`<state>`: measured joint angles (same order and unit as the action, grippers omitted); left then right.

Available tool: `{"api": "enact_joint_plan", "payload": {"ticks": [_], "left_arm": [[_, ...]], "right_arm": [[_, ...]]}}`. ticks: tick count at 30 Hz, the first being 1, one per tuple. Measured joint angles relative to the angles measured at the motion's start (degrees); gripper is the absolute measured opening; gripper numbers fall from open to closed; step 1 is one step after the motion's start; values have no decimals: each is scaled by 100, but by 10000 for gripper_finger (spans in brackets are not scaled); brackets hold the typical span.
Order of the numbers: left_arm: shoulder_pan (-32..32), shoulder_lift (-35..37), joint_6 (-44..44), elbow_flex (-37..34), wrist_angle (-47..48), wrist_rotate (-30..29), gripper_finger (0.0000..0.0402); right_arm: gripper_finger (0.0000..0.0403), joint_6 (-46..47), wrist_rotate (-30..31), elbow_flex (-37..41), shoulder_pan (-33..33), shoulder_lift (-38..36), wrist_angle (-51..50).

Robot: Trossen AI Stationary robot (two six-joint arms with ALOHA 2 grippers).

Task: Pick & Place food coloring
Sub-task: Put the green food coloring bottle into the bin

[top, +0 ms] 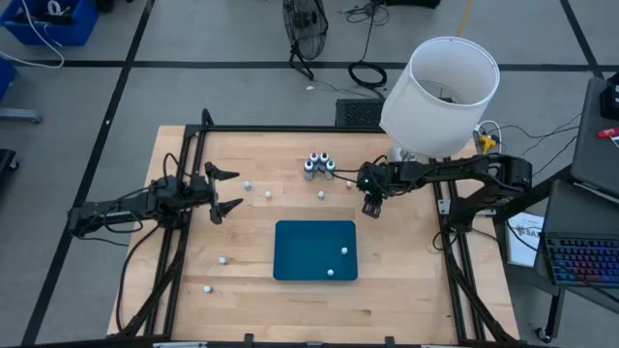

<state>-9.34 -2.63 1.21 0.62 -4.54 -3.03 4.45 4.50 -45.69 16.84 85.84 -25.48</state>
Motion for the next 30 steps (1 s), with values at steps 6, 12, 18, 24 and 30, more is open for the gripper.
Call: {"api": "enact_joint_plan", "payload": {"ticks": [6,12,18,24,30], "left_arm": [[0,0,0,1,2,0,399],[0,0,0,0,2,0,399],[2,0,0,-2,2,0,399],[2,0,0,-2,2,0,399],[0,2,0,1,2,0,399]], "right_arm": [[99,85,-10,0,0,0,-3],[53,87,-10,-7,0,-4,1],[53,114,-20,-7,-333,-74,49],[53,546,35,-7,-1079,-611,182],[53,985,467,-200,-2092,-1273,288]]}}
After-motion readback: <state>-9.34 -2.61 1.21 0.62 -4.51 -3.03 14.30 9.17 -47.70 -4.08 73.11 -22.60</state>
